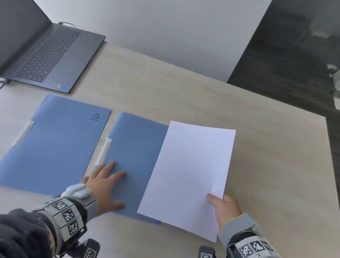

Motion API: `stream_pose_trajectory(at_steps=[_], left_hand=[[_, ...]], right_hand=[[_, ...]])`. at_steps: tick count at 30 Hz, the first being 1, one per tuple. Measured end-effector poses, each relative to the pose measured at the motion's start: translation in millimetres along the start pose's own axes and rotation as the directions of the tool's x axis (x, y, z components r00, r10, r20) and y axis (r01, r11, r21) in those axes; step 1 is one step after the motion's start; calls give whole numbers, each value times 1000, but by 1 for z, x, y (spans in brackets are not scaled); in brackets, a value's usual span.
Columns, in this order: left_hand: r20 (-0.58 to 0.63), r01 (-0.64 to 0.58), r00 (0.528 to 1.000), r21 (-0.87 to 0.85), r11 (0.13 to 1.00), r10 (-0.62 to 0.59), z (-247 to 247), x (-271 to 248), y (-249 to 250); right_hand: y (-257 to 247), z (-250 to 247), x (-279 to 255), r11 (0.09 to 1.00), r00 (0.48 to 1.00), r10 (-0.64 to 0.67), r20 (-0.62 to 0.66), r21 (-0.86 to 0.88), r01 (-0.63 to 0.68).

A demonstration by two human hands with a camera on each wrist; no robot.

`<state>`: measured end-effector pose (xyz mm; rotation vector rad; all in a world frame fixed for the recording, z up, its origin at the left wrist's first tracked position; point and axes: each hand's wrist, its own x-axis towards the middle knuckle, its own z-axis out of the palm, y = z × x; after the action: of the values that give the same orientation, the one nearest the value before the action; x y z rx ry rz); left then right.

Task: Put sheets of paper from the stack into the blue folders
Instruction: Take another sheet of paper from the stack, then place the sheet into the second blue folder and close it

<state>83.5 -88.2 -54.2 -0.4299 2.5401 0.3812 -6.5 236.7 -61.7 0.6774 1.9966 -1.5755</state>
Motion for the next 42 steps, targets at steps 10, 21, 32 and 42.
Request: stream_pose_trajectory(at_steps=[10,21,32,42], left_hand=[[102,-222,973,183,958,206,11,15,36],[-103,162,966,-470,868,-236,-9,40,29],[102,248,954,-795,554,-280,-14,50,31],[187,275,954,-860,429,-236,-19,57,12]], right_hand=[[1,-16,5,980,988,119,-94,169,-102],[-3,23,-3,971,993,-106,43,-212,113],[-2,62,13,972,999,-29,39,-234,38],[-5,59,15,967,999,-8,51,-252,21]])
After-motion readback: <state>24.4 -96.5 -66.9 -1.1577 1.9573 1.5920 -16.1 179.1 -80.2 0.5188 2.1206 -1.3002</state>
